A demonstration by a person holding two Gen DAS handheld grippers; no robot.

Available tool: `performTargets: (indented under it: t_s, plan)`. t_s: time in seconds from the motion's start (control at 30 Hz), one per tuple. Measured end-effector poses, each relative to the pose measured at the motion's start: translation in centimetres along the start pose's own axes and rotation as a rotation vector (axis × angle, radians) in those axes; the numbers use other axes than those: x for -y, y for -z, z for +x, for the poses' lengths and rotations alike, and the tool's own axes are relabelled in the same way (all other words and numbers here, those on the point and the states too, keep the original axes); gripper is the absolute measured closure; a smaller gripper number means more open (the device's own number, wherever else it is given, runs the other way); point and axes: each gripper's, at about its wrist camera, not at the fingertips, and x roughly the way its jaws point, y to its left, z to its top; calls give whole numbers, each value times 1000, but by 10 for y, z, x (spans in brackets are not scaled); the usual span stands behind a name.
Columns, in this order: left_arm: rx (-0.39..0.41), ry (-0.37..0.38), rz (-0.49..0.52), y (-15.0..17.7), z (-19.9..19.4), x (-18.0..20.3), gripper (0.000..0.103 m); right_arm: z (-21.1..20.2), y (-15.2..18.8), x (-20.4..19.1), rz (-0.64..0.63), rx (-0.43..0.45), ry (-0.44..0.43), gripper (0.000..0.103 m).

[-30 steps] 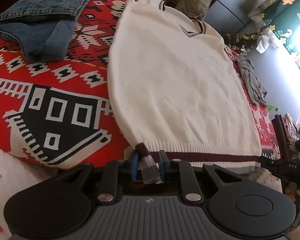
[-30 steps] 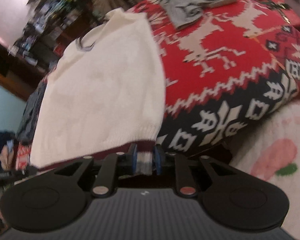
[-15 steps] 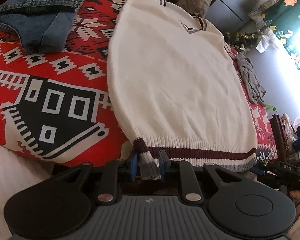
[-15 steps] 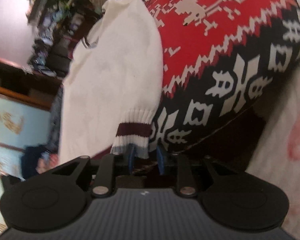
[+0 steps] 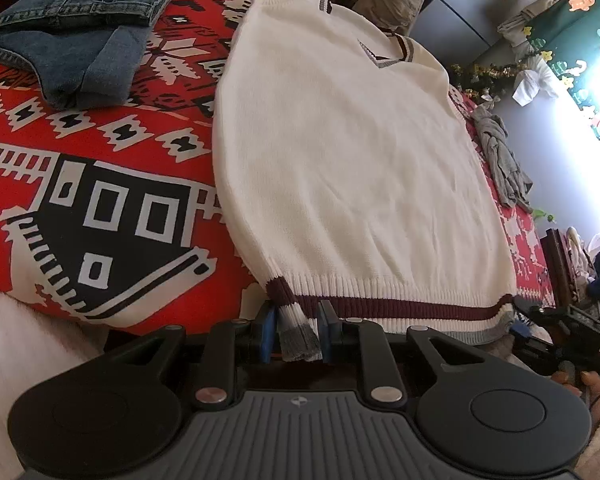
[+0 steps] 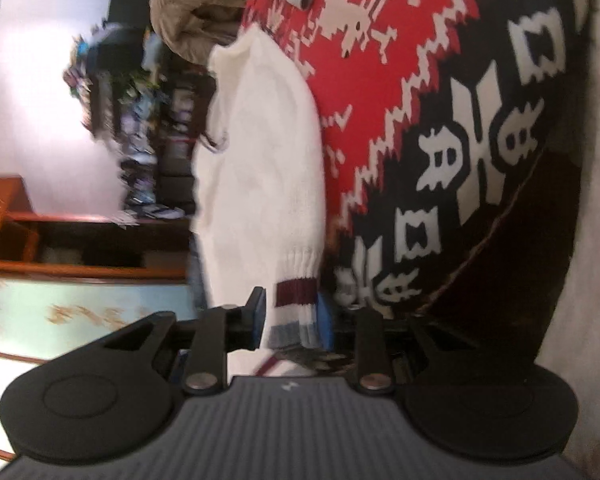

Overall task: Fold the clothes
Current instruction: 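Grasp the hem with the left gripper while the right gripper grasps it too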

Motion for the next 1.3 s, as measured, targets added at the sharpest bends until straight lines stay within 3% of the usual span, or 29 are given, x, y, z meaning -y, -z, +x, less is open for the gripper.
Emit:
performTargets:
  t_s: [0.07, 0.1, 0.17, 0.23, 0.47, 0.63, 0.77, 0.87, 1.03, 1.17, 1.3]
  plan:
    - [7, 2, -10, -1, -2, -1, 83, 9, -1, -6, -49, 8, 7, 76]
    - [11, 1, -17, -1, -3, -1, 83, 11, -1, -10, -70, 21, 11, 85]
    - [19, -3, -33, -2, -4, -3, 84, 11, -1, -17, -111, 41, 34, 94]
    - [21, -41, -37, -3, -3, -4, 97, 3, 2, -26, -156, 61, 85, 95]
    - [87, -162, 81, 2, -20, 11, 97, -28, 15, -58, -315, 132, 268, 97]
    - [83, -181, 42, -1, -32, -3, 97, -50, 24, -80, -429, 182, 398, 98]
    - [60, -203, -3, 6, -26, -4, 97, -55, 28, -72, -434, 156, 469, 99]
    - [118, -198, 28, 10, -44, 5, 97, -69, 33, -74, -414, 173, 444, 99]
    - [56, -212, -38, 15, -24, -11, 97, -70, 29, -65, -392, 128, 475, 99]
    - [77, -234, 28, 21, -26, -2, 97, -70, 36, -64, -414, 112, 497, 99]
    - [42, -226, -19, 18, -14, -13, 97, -59, 33, -57, -399, 87, 533, 99]
